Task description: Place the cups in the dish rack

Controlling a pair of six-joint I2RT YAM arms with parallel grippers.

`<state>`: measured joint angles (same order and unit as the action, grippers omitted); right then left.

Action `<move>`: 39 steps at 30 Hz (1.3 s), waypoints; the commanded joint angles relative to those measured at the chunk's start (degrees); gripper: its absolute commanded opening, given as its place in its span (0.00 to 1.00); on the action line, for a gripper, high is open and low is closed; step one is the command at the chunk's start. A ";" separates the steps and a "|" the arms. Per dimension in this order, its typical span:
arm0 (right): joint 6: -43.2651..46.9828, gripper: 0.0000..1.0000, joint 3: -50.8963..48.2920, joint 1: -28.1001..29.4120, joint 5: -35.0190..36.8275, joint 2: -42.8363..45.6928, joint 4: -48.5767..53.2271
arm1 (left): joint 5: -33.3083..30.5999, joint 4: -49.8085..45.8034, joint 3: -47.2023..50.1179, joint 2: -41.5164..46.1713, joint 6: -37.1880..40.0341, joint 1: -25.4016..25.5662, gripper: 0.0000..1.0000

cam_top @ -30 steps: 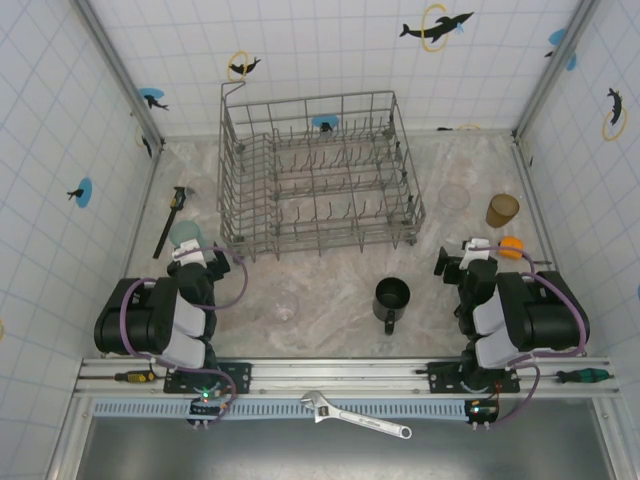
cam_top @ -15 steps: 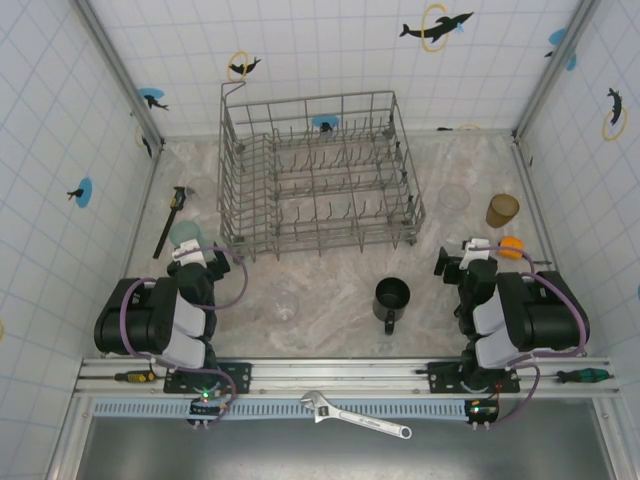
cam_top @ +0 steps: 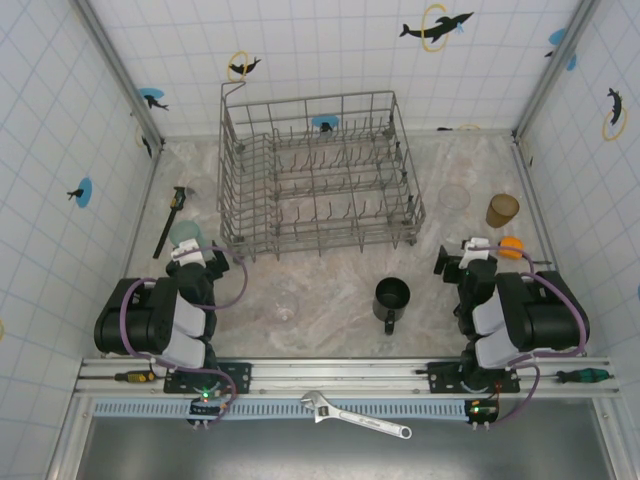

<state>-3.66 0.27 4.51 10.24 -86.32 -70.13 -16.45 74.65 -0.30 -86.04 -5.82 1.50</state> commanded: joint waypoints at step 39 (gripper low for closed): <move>-17.28 1.00 3.99 6.57 19.38 37.60 44.88 | -27.44 -53.45 -17.79 26.32 -18.23 4.71 0.98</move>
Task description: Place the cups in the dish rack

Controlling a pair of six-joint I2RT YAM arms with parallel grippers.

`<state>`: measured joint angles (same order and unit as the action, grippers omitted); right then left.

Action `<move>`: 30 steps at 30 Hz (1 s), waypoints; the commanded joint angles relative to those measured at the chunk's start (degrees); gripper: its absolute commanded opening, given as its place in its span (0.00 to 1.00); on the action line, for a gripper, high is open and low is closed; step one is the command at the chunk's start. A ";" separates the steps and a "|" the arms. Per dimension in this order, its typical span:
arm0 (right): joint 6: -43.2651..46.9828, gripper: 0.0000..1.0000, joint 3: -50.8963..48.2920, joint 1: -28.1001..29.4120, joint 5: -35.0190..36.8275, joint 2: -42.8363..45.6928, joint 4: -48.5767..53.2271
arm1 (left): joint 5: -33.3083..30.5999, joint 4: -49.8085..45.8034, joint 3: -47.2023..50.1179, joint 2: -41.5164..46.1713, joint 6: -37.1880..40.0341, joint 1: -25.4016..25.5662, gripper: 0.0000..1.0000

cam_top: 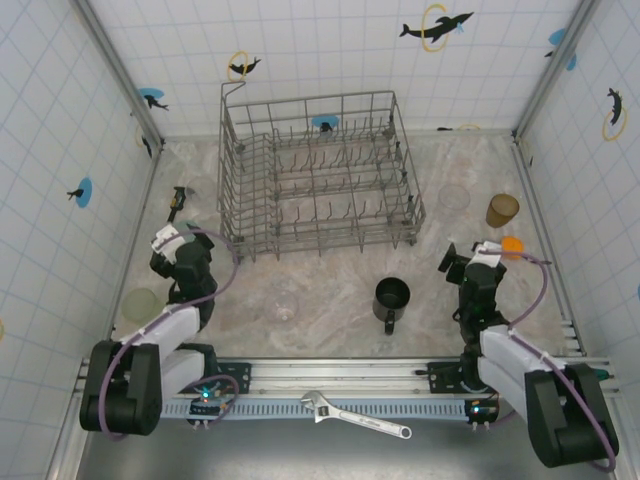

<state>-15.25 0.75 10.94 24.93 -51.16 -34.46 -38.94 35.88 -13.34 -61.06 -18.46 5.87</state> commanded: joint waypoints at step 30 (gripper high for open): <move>-4.80 1.00 30.88 0.97 -11.06 -0.24 46.45 | 26.80 -73.89 -41.05 12.16 -12.58 6.56 0.98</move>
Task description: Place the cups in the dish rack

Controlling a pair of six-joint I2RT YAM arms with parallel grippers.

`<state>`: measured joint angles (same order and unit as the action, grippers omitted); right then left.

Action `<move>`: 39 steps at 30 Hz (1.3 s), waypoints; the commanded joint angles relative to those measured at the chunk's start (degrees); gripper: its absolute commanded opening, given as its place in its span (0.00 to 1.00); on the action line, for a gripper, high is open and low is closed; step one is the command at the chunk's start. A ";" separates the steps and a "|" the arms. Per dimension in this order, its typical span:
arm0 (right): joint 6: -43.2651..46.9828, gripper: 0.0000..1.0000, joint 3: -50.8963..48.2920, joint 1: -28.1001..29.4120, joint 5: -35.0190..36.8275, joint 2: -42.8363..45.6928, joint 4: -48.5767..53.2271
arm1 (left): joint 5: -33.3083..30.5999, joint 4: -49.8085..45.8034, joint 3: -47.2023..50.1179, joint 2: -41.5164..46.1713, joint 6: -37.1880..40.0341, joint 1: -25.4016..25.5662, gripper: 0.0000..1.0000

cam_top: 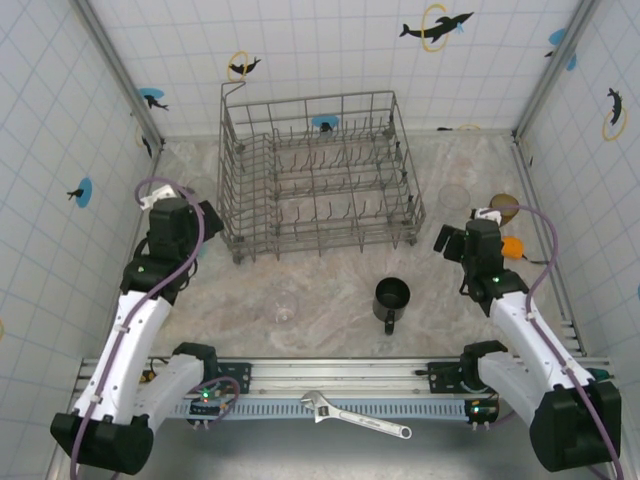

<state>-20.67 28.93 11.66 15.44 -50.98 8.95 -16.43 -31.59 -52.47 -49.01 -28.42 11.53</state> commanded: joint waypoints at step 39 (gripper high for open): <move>0.78 1.00 5.79 -7.79 -13.74 -3.88 7.94 | 6.74 -6.25 -33.04 -43.39 -6.46 58.76 0.96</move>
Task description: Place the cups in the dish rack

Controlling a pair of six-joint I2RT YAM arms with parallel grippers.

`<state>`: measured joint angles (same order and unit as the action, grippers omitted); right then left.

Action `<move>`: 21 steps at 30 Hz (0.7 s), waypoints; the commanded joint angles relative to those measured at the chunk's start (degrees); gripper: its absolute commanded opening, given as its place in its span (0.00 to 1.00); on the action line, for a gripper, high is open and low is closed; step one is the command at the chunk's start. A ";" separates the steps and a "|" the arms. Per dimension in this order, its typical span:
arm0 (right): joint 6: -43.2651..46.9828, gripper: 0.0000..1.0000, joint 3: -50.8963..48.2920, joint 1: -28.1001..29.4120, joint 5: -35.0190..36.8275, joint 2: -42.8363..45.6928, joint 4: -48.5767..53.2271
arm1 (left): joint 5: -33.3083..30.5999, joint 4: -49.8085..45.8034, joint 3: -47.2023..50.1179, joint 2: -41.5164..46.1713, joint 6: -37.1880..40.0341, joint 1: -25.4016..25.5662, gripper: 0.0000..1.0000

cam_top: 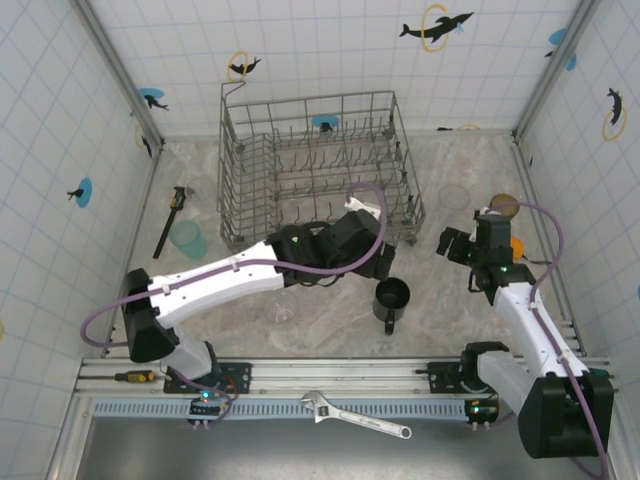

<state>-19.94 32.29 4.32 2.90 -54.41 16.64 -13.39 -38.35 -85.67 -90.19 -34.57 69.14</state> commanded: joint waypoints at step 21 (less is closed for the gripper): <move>-0.27 1.00 1.74 -1.35 -2.16 0.08 -0.11 | 7.30 3.23 5.38 -13.51 -0.21 2.78 0.76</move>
<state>-20.08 32.29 3.27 1.28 -54.89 16.64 -5.37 -35.44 -80.90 -101.75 -34.94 71.59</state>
